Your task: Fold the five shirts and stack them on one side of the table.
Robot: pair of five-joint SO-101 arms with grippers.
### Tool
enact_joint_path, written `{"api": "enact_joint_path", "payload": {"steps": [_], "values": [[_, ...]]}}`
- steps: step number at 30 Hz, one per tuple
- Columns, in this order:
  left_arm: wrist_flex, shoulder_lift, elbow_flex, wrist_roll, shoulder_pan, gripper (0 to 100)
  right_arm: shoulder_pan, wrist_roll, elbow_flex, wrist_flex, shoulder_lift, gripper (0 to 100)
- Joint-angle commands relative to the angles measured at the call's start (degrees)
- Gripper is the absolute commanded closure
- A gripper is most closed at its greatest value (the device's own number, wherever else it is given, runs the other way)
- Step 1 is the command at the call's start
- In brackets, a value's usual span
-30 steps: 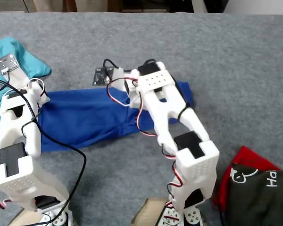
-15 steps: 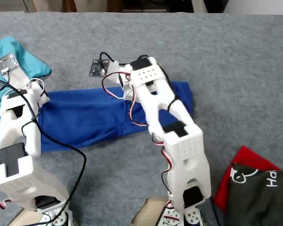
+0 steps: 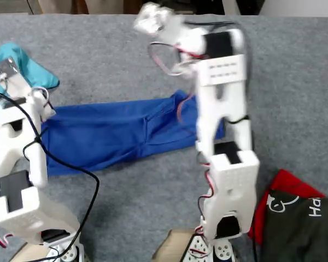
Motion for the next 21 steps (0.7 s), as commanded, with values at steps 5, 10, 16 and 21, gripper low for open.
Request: {"api": "enact_joint_path", "payload": {"steps": [5,10,16,21], "values": [[31.74,-3.12,-19.08,-8.44,-2.99,98,9.01,4.13,13.76,1.05,-22.37,99.4],[38.07,6.73,-23.65,-9.76,-7.91,82,12.79,6.95,30.55,-0.44,-31.96,99.4],[44.57,20.35,-33.58,-10.29,-8.26,74,13.67,9.67,44.53,-5.89,-40.31,99.4],[45.01,30.02,-40.62,-13.19,-8.53,74,14.29,14.68,49.19,-7.38,-46.46,99.4]]}}
